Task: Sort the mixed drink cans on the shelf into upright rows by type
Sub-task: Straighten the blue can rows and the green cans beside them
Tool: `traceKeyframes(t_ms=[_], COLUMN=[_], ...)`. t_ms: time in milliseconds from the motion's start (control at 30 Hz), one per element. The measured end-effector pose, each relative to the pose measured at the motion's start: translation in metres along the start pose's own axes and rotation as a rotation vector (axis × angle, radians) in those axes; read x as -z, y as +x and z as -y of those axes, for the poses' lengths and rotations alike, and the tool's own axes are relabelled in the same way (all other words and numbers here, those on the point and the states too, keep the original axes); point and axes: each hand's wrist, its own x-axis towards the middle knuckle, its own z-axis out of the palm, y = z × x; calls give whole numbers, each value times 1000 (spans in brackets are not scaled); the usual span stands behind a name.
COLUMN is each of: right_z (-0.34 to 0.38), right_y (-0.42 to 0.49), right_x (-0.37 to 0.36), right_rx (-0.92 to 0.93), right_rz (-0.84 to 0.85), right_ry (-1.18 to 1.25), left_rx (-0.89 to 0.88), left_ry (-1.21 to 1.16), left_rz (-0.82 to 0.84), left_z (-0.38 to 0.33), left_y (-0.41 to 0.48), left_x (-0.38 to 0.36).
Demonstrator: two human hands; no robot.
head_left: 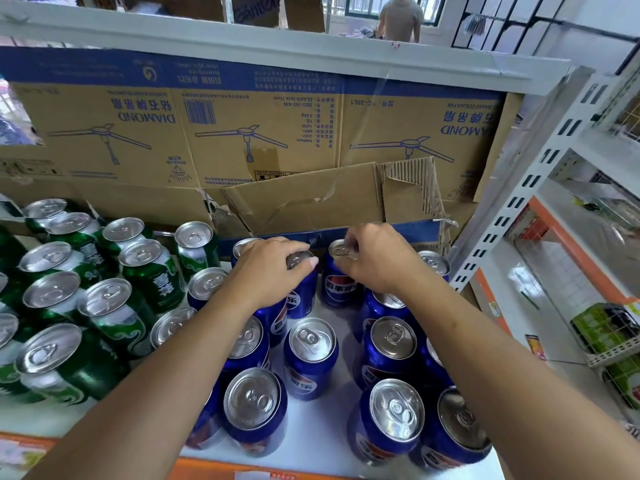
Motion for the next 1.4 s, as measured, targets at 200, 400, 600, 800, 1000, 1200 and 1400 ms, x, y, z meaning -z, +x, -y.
traceKeyframes(t_ms=[200,400,600,800,1000,1200,1400], right_z=[39,42,26,23,25,19,15], right_y=[-42,-47,-38,-36,-32,-28,-25], right_x=[7,-4,7,7,-1,-4,0], right_rx=[160,197,106,104,101,87,64], right_rz=[566,396,340,341,216,107,143], right_ry=[-8,-23,10,31,-25,10,40], left_rx=[1,-1,6,13,13,15,18], left_ry=[7,25,17,-8,-7,-15,-16], left_rz=[-2,2,2,-12,-26,-29,-26], left_z=[-1,-5,-4,-3,-4,-2,-2], left_y=[0,-3,-4,-3,-3,-3,-2], left_x=[1,3,4,3,3,3,3])
